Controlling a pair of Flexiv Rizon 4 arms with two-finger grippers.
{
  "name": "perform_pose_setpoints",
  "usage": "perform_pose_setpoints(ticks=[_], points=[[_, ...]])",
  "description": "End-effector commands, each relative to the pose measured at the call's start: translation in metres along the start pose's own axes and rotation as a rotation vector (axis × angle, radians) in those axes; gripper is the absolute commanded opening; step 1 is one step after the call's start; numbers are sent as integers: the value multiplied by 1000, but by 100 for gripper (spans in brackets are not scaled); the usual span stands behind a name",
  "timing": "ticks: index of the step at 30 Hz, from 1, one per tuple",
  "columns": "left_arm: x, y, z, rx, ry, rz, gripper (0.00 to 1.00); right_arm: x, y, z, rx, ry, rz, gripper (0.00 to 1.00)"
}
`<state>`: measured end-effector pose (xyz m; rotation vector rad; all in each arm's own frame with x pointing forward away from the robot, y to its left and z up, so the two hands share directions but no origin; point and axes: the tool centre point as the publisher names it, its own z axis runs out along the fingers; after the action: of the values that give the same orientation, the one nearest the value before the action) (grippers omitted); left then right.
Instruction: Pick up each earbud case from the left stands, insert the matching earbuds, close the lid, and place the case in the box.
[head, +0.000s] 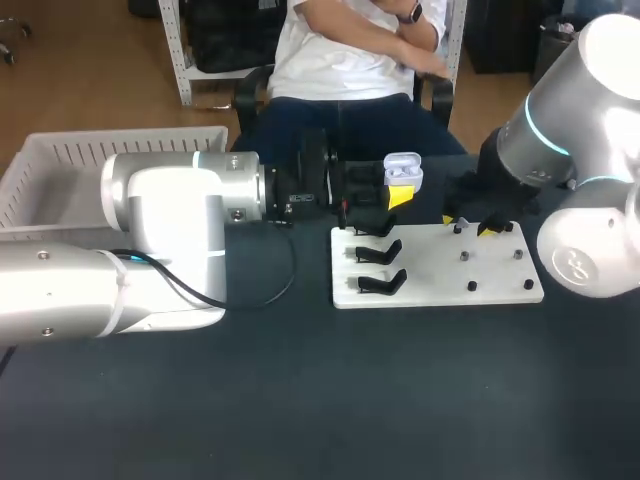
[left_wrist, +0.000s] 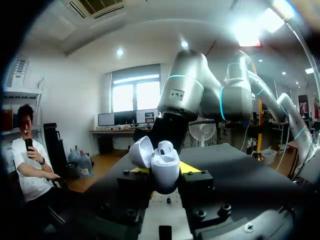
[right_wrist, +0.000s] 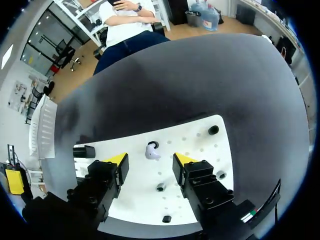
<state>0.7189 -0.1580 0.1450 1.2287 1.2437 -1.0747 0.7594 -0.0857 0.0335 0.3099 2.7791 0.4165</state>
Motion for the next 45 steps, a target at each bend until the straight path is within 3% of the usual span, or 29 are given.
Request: perform_pose_setpoints(ticks=[1,16,30,45], points=[[1,-2,0,-8,-6,4,0,-3,0,1,2,2,5,47],[1,-2,0,-8,-6,4,0,-3,0,8,-17,34,55,44],[1,-2,0,-8,-6,4,0,-8,0,8,-20,30,74,24],[1,-2,0,-8,-6,4,0,-4,-3,8,-12,36,80,30]])
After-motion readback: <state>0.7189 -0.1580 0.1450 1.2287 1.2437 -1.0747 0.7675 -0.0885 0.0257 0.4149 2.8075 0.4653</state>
